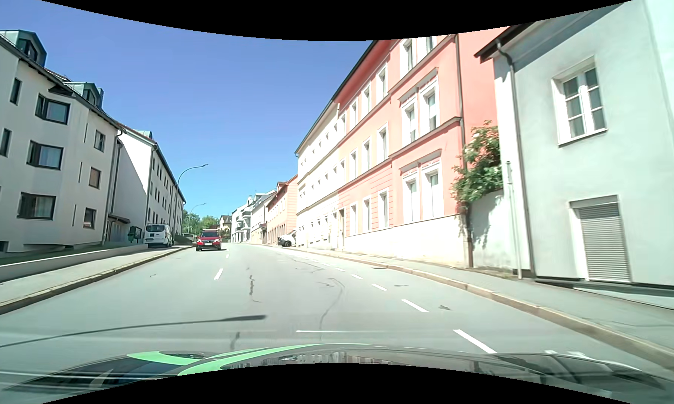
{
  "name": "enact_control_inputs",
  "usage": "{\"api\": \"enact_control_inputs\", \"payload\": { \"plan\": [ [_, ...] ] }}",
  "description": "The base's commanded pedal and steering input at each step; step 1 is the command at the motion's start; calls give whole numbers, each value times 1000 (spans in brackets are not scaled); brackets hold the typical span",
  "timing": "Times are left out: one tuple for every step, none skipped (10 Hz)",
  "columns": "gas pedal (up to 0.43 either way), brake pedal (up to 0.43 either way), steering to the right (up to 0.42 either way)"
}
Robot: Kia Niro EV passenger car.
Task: Follow the waypoints while adhering to traffic rules and regulations
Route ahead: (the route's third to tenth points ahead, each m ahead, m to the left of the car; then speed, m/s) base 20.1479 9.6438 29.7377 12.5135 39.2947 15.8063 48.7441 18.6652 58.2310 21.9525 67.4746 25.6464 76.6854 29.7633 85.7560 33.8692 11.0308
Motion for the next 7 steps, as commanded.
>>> {"api": "enact_control_inputs", "payload": {
  "plan": [
    [260, 0, -90],
    [260, 0, -92],
    [260, 0, -96],
    [268, 0, -96],
    [287, 0, -96],
    [299, 0, -96],
    [299, 0, -96]
  ]
}}
